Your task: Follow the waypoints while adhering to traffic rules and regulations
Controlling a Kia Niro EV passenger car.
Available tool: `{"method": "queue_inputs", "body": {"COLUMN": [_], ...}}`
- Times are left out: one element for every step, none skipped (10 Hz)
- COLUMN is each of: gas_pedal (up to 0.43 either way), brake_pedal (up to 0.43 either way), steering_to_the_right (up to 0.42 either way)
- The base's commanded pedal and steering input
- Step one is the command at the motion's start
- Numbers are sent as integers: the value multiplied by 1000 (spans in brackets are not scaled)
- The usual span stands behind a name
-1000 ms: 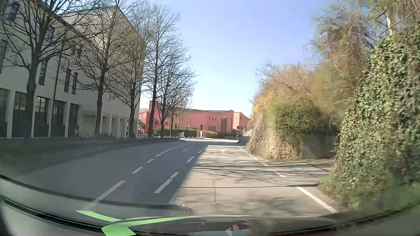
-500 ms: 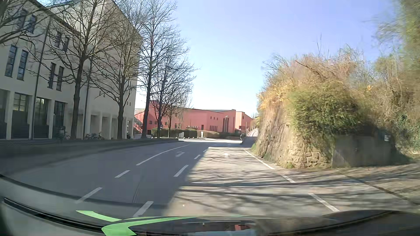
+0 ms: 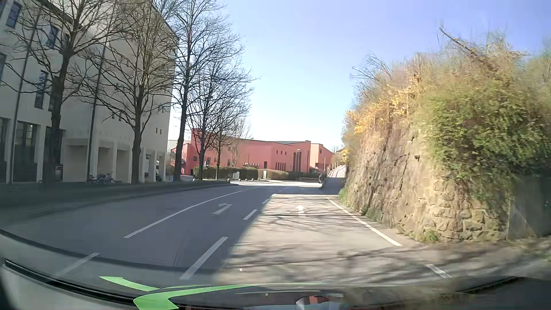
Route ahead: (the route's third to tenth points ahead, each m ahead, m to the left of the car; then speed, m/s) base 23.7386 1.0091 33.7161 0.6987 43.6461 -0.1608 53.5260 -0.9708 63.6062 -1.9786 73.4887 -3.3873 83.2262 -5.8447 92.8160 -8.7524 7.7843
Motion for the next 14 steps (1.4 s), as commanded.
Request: {"method": "queue_inputs", "body": {"gas_pedal": [87, 87, 87, 87, 87, 87, 87, 87, 87, 87, 87, 87, 87, 87], "brake_pedal": [0, 0, 0, 0, 0, 0, 0, 0, 0, 0, 0, 0, 0, 0], "steering_to_the_right": [1, 1, 1, 1, 1, 1, 1, 1, 1, 1, 1, 2, 3, 4]}}
